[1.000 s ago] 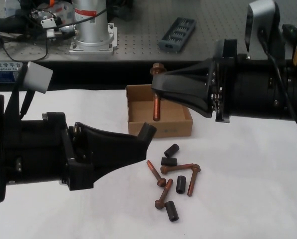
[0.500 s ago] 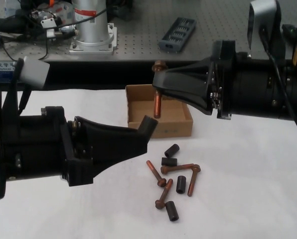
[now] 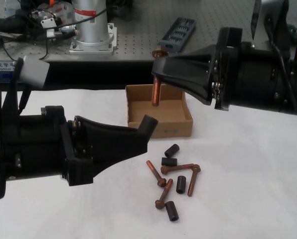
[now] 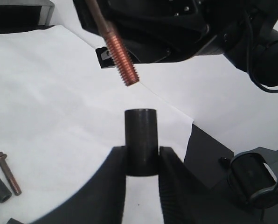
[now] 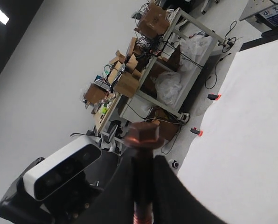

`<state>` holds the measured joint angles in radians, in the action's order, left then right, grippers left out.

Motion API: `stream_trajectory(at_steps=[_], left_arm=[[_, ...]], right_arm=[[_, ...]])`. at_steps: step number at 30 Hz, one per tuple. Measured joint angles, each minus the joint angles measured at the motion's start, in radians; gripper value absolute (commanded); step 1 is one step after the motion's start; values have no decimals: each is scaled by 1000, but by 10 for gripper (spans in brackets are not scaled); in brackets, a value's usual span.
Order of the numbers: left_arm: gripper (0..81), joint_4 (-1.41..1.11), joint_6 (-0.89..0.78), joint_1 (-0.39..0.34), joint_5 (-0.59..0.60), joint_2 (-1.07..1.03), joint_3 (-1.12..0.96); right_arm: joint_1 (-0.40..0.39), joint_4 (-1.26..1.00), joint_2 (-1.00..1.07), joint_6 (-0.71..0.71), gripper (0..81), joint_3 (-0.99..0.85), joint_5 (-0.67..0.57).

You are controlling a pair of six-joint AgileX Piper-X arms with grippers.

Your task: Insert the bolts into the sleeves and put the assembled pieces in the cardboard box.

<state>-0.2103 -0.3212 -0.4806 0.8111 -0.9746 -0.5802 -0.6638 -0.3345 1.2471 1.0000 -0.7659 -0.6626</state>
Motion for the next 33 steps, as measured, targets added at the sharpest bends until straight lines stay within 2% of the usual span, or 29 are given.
stream_trajectory(at_steps=[33], left_arm=[[6,-54,-37,0,-21,0,0]], right_arm=[[-4,-7,0,16,28,0,-32]])
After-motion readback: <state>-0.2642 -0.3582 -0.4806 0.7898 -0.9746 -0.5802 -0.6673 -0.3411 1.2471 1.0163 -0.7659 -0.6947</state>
